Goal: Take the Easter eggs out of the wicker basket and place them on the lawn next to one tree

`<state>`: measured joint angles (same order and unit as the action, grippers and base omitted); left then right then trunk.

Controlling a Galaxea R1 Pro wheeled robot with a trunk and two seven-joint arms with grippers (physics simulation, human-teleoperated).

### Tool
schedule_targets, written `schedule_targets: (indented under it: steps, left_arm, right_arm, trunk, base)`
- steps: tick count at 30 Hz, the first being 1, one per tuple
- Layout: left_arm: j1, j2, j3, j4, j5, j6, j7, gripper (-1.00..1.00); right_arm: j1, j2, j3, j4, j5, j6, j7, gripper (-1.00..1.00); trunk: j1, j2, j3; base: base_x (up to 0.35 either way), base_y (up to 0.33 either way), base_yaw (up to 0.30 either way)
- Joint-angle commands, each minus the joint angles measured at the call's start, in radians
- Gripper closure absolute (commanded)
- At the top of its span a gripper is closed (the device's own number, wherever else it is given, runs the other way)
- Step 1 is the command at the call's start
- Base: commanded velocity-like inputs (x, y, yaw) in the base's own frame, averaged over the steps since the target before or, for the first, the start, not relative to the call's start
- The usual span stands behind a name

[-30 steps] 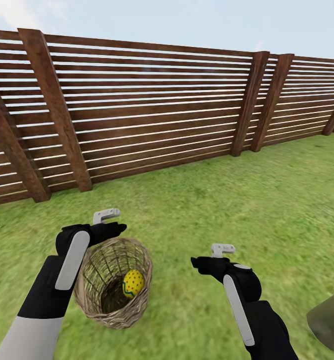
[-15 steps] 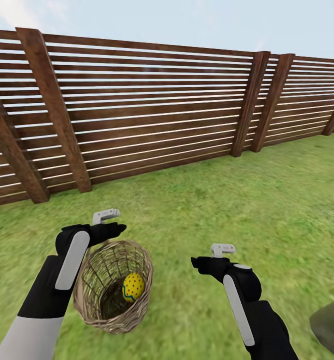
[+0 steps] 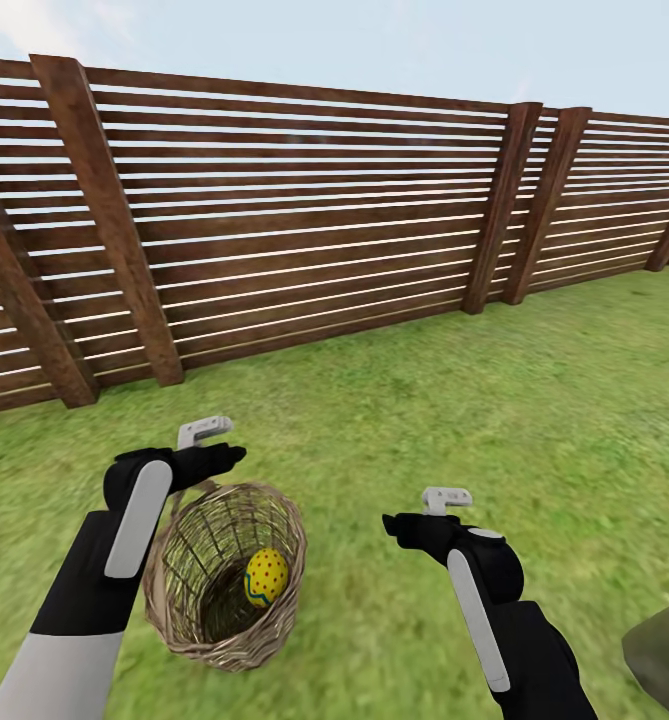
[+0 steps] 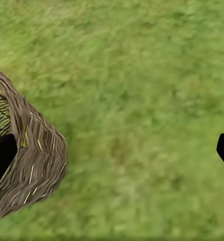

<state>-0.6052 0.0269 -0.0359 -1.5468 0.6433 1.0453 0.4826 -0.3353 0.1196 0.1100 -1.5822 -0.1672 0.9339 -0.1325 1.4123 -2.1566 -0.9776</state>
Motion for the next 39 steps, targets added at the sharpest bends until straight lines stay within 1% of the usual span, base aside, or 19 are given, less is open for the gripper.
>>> schedule_targets:
  steps: [1,16,26,31,35,39]
  left_arm:
    - [-0.001,0.001,-0.001,-0.001,0.010,0.002,0.011,-1.00]
    - [-0.001,0.000,0.003,0.001,0.007,0.002,0.014,-1.00]
    - [-0.002,-0.001,0.002,0.007,0.004,0.002,0.017,-1.00]
    - [-0.002,-0.001,0.002,0.060,0.005,0.002,0.017,-1.00]
    - [-0.003,0.000,0.003,0.122,0.005,0.002,0.017,-1.00]
    - [-0.003,0.000,0.002,0.159,0.005,0.002,0.017,-1.00]
  right_arm:
    - [-0.001,0.000,0.001,-0.001,-0.011,0.003,-0.011,-1.00]
    - [-0.001,0.000,0.001,-0.001,-0.011,0.003,-0.010,-1.00]
    - [-0.001,0.000,0.002,-0.001,-0.011,0.002,-0.010,-1.00]
    - [-0.001,0.000,0.002,-0.001,-0.011,0.002,-0.010,-1.00]
    - [-0.001,0.000,0.002,-0.001,-0.011,0.002,-0.010,-1.00]
    - [-0.001,0.000,0.002,-0.001,-0.011,0.002,-0.010,-1.00]
  trunk:
    - [0.000,0.000,-0.001]
    - [0.000,0.000,-0.001]
    - [0.038,-0.070,-0.032]
    - [0.057,-0.105,-0.048]
    - [0.073,-0.133,-0.060]
    - [0.088,-0.161,-0.073]
  base:
    - [0.002,0.000,0.000]
    - [0.000,0.000,0.000]
    - [0.000,0.000,0.000]
    - [0.000,0.000,0.000]
    - [0.000,0.000,0.000]
    - [0.000,0.000,0.000]
